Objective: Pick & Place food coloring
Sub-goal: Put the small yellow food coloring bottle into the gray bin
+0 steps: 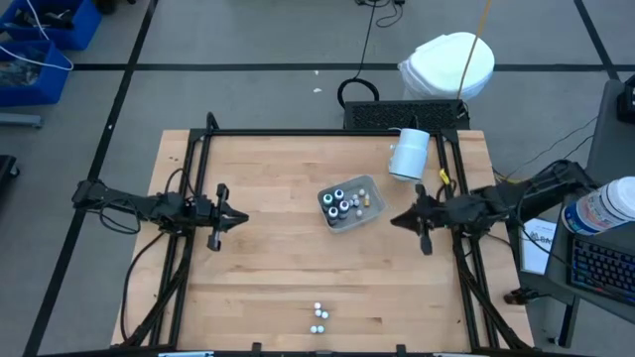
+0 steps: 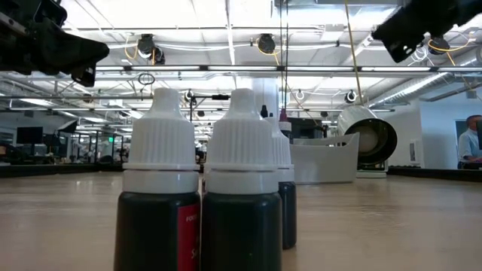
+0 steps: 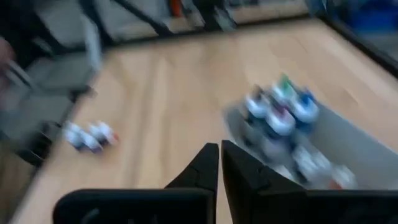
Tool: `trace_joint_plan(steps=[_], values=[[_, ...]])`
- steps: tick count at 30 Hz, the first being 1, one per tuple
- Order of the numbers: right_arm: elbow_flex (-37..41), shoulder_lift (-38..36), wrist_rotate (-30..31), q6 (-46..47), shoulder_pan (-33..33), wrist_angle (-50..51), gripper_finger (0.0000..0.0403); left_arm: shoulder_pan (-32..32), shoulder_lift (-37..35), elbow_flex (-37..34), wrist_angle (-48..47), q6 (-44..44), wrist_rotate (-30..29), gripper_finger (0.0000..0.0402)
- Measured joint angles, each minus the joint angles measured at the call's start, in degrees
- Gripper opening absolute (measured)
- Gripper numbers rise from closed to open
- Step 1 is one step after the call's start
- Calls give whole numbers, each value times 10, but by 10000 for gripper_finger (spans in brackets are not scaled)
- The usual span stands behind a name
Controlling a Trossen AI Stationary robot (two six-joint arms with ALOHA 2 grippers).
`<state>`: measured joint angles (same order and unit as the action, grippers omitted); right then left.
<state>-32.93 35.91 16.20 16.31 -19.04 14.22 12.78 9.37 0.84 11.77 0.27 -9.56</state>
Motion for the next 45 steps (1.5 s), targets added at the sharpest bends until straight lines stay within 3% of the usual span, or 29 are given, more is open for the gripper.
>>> trace_joint_plan(steps=[3, 8, 12, 17, 21, 23, 28, 32, 36, 42, 45], values=[[61, -29, 0, -9, -12, -93, 3, 0, 0, 0, 0, -11, 0, 37], [119, -42, 15, -40, -2, -104, 2, 0, 0, 0, 4, -18, 0, 37], [167, -54, -4, -111, 1, -186, 1, 0, 0, 0, 17, -8, 1, 37], [184, -106, -25, -148, 8, -207, 1, 0, 0, 0, 16, 7, 3, 37], [195, -144, -110, -171, 8, -214, 1, 0, 4, 0, 6, 5, 1, 37], [200, -159, -121, -173, 7, -226, 1, 0, 4, 0, 4, 6, -9, 37], [225, -172, -118, -184, 6, -252, 1, 1, 31, 0, -3, -86, -35, 30], [260, -171, -111, -203, 6, -319, 1, 31, 124, 1, 40, -168, -28, 6], [263, -172, -102, -220, 6, -352, 1, 91, 268, 37, 88, -204, -55, 4], [263, -172, -102, -204, 6, -361, 1, 179, 542, 209, 85, -176, -77, 3], [270, -167, -102, -187, 6, -368, 1, 204, 658, 329, 19, -142, -30, 11]])
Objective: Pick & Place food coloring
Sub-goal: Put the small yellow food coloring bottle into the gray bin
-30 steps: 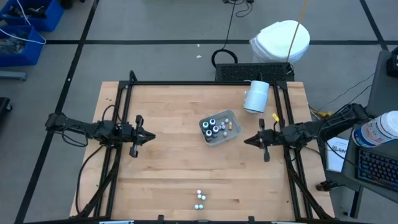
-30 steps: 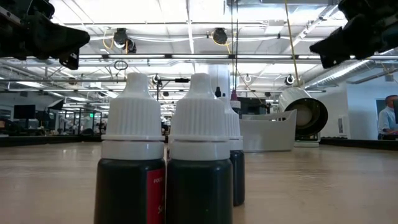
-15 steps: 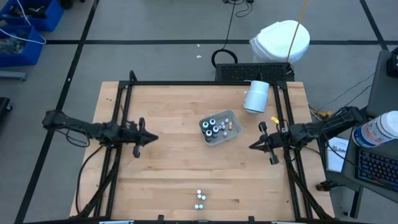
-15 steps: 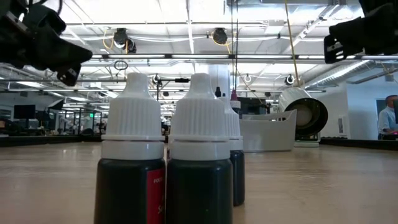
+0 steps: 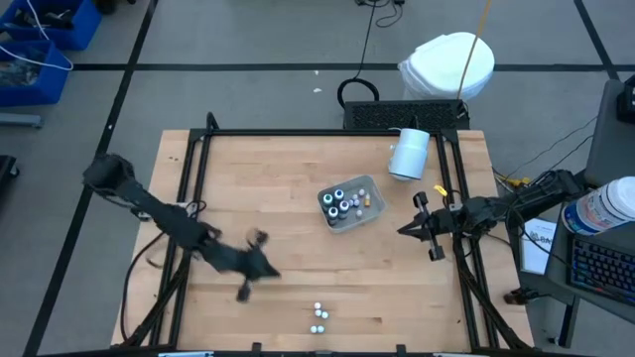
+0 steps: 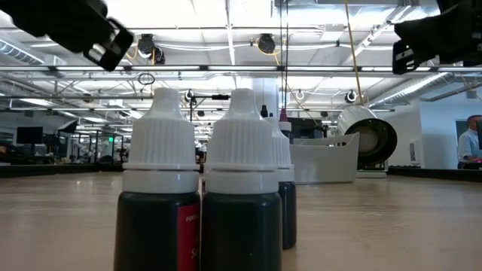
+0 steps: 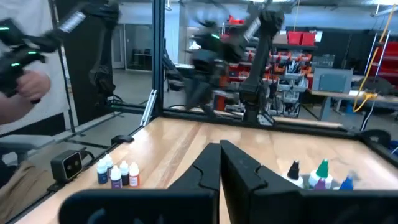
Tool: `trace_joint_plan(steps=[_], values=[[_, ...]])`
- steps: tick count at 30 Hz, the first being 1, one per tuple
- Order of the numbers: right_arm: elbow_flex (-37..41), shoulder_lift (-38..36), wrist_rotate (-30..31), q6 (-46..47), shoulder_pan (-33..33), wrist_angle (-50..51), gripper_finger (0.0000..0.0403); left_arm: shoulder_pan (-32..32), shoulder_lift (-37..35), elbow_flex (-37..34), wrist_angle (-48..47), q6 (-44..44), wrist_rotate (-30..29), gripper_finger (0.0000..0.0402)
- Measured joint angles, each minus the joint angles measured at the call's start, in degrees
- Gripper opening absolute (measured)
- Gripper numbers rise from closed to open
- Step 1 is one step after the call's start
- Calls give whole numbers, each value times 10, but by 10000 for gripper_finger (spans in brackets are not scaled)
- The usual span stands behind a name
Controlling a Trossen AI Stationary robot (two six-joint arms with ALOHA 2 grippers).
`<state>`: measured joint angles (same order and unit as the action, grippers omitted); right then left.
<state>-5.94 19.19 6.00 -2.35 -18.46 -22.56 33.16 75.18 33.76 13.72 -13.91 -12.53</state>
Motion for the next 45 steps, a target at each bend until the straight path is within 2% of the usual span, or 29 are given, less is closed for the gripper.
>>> trace_joint_plan(steps=[3, 6, 9, 14, 20, 23, 26, 31, 36, 45], values=[[18, 1, -1, 8, 0, -13, 1, 3, 102, 130, -143, -3, 59, 20], [29, 0, 1, -4, 0, -35, 1, -16, 182, 257, -291, -21, 63, 22], [26, 1, -1, -6, 0, -38, 1, -39, 249, 370, -387, 2, 87, 23], [26, 0, -1, -13, 0, -45, 0, -67, 348, 532, -469, 98, 162, 23], [26, 0, -1, -14, 0, -42, 0, -93, 462, 683, -558, 156, 176, 24], [27, 1, -1, -15, 0, -39, 0, -92, 499, 718, -584, 203, 162, 28], [27, 1, -1, -14, 0, -37, 0, -90, 520, 743, -611, 212, 148, 49], [27, 1, -2, -14, 0, -26, 0, -82, 519, 758, -628, 248, 181, 118], [27, 1, -2, -14, 0, -27, 0, -56, 526, 752, -635, 294, 168, 175], [28, 1, -2, -14, 0, -28, 0, -43, 541, 750, -653, 330, 109, 186]])
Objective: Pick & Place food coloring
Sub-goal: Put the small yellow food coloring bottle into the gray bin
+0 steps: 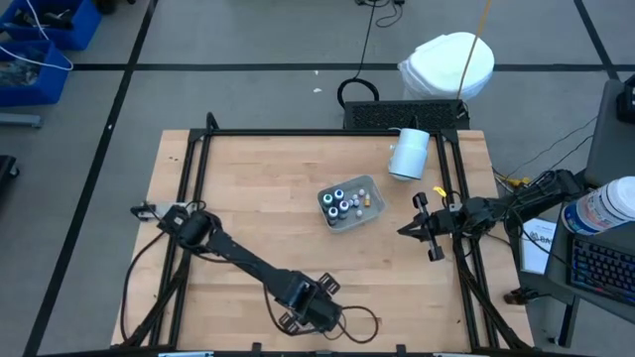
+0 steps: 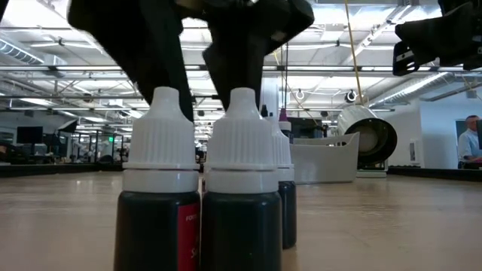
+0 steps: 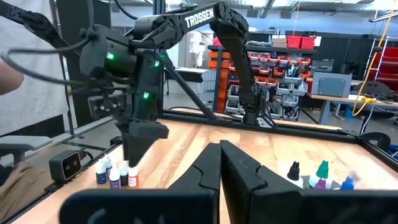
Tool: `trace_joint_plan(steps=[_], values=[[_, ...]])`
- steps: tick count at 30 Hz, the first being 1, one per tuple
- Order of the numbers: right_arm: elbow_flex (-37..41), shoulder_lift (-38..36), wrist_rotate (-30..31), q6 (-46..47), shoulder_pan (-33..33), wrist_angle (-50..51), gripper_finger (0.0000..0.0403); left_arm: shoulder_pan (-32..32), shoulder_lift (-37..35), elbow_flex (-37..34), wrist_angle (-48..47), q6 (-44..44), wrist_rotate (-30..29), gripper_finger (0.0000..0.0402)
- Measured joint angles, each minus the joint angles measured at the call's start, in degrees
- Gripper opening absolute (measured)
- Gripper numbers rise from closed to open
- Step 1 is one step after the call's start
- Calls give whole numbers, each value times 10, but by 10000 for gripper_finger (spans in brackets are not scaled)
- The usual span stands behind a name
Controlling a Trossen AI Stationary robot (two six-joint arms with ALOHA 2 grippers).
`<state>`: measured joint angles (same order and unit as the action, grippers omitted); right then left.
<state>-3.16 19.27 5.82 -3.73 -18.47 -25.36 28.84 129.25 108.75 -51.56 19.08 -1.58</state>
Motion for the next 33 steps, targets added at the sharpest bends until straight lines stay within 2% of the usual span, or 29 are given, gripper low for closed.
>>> trace_joint_plan(steps=[14, 24, 33], values=[[0, 0, 0, 0, 0, 2, 0, -3, 11, 0, -5, 59, -11, 186], [0, 3, 0, -1, 0, 3, 0, -5, 20, -10, 8, 68, -29, 186], [0, 3, 0, -1, 0, 3, 0, -4, 19, -10, 22, 79, -10, 186]])
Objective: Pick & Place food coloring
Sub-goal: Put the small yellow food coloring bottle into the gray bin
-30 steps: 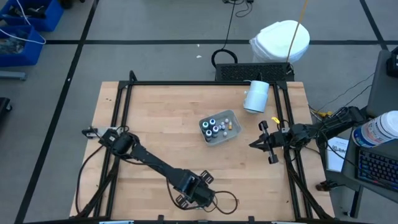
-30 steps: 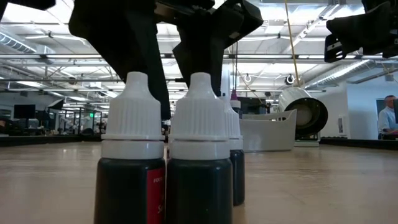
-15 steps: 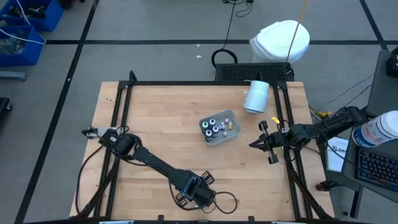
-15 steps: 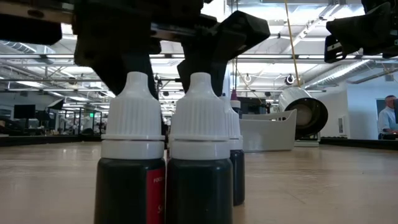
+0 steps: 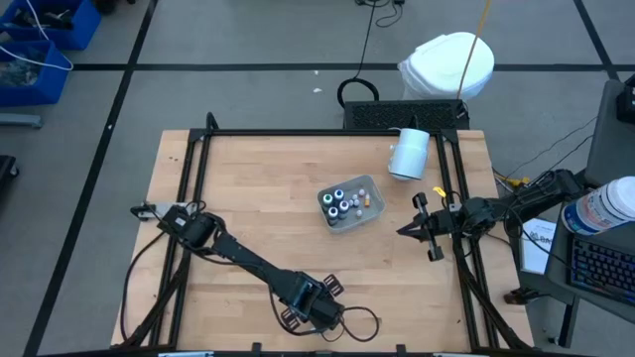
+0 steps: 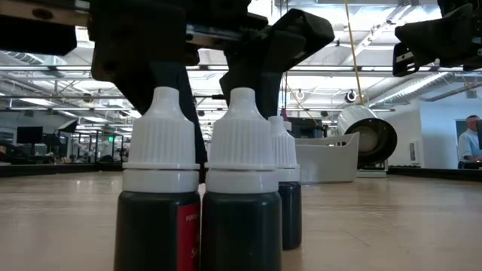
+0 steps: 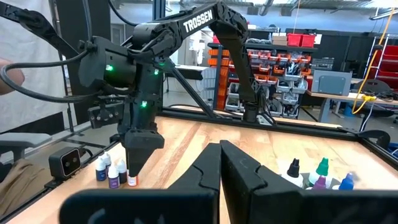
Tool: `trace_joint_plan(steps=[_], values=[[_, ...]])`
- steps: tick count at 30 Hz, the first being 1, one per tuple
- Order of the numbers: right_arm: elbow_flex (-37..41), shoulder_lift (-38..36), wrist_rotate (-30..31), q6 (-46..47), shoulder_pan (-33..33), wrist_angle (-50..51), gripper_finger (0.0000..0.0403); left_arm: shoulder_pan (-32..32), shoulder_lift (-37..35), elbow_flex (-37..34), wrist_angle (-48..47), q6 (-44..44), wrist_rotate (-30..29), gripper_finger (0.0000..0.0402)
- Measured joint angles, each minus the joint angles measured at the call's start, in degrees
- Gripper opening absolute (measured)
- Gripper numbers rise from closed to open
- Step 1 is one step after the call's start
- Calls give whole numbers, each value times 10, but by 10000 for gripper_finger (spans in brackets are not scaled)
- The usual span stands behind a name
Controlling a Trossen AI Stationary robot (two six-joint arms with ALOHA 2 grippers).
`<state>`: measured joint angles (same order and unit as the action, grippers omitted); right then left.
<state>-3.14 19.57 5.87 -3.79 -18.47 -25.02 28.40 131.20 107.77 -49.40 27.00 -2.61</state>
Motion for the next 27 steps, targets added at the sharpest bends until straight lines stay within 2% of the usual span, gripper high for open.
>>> trace_joint_plan(steps=[15, 27], values=[[0, 0, 0, -1, 0, 0, 0, 3, 0, 0, 0, 56, 11, 186], [0, 0, 0, -1, 0, 0, 0, 3, 0, 0, 2, 57, 11, 186]])
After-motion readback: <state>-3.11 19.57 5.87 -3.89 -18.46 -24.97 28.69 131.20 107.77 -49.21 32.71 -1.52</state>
